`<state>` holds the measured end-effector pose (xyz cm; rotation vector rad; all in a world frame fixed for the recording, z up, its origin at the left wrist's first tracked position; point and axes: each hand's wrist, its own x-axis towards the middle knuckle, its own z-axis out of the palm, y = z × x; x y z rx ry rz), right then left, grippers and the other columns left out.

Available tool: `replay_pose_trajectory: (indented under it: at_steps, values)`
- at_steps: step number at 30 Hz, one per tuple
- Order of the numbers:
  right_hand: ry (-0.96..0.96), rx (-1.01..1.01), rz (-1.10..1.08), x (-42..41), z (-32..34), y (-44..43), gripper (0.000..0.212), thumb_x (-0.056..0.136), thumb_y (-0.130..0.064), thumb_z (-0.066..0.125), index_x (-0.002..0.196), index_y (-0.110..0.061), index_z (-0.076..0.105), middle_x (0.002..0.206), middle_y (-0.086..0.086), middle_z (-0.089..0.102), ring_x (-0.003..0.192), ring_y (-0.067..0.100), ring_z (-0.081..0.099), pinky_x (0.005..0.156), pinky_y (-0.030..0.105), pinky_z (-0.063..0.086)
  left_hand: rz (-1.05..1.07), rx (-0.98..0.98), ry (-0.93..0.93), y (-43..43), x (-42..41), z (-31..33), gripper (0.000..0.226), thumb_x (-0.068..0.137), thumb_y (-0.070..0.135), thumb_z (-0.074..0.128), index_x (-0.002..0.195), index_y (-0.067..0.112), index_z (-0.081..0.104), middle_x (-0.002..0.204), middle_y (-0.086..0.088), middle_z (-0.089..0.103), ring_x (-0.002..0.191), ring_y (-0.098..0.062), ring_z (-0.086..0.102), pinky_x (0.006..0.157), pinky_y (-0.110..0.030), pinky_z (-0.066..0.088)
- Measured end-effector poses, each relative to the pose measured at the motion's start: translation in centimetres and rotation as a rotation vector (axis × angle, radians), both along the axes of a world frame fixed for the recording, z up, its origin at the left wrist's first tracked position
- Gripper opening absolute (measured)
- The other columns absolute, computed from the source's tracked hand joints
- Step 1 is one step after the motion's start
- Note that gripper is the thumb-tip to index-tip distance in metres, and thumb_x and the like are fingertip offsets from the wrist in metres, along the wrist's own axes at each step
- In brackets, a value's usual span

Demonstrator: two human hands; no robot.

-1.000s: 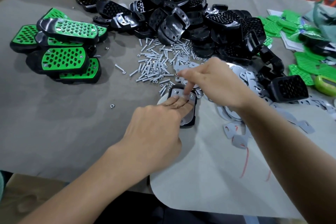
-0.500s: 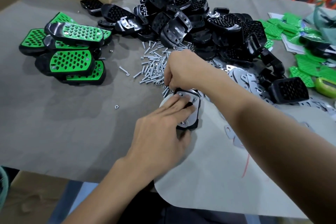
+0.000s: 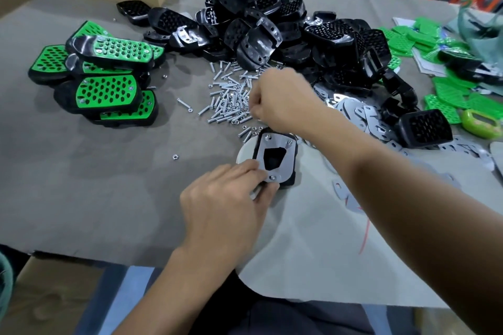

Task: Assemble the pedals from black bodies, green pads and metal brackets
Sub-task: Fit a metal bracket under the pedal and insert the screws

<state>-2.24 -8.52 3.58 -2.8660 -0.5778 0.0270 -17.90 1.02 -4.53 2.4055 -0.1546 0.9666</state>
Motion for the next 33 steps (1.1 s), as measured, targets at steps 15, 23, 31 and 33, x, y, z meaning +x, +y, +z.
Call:
replay_pose_trajectory:
  at_steps: [15, 23, 31, 33]
  values:
    - [0.134, 0.735, -0.464, -11.5, -5.2, -9.6, 0.021, 0.073, -0.013, 0.087, 0.068, -0.03, 0.078, 0.061, -0.013, 0.072, 0.055, 0.003, 0.065, 0.055, 0.018, 0.054, -0.185, -0.299, 0.479, 1.2, 0.6, 1.1, 0.036, 0.082, 0.017, 0.075, 0.106, 0.041, 0.062, 0.116, 0.029, 0.068, 0.092, -0.003, 0.061, 0.085, -0.011, 0.043]
    - [0.197, 0.598, -0.383, -11.3, -5.4, -10.3, 0.02, 0.074, -0.015, 0.085, 0.071, -0.033, 0.077, 0.057, -0.01, 0.067, 0.045, 0.001, 0.051, 0.047, 0.009, 0.039, -0.369, -0.162, 0.558, 1.7, 3.2, 1.5, 0.037, 0.077, 0.011, 0.082, 0.105, 0.034, 0.08, 0.154, 0.016, 0.05, 0.141, 0.002, 0.036, 0.104, 0.004, 0.016]
    - [0.167, 0.553, -0.374, -11.9, -4.9, -10.3, 0.017, 0.079, -0.016, 0.082, 0.069, -0.028, 0.077, 0.053, -0.016, 0.064, 0.046, 0.002, 0.055, 0.045, 0.015, 0.044, -0.353, -0.21, 0.591, 1.0, 2.9, 1.1, 0.035, 0.077, 0.015, 0.083, 0.095, 0.042, 0.07, 0.157, 0.019, 0.044, 0.146, 0.004, 0.03, 0.102, 0.006, 0.013]
    - [0.124, 0.595, -0.394, -12.1, -4.8, -10.0, 0.015, 0.079, -0.02, 0.081, 0.07, -0.032, 0.077, 0.058, -0.014, 0.068, 0.053, 0.006, 0.062, 0.053, 0.022, 0.052, -0.352, -0.206, 0.591, 0.9, 2.8, 1.1, 0.033, 0.078, 0.017, 0.082, 0.096, 0.04, 0.068, 0.16, 0.017, 0.041, 0.149, 0.003, 0.028, 0.109, -0.004, 0.018]
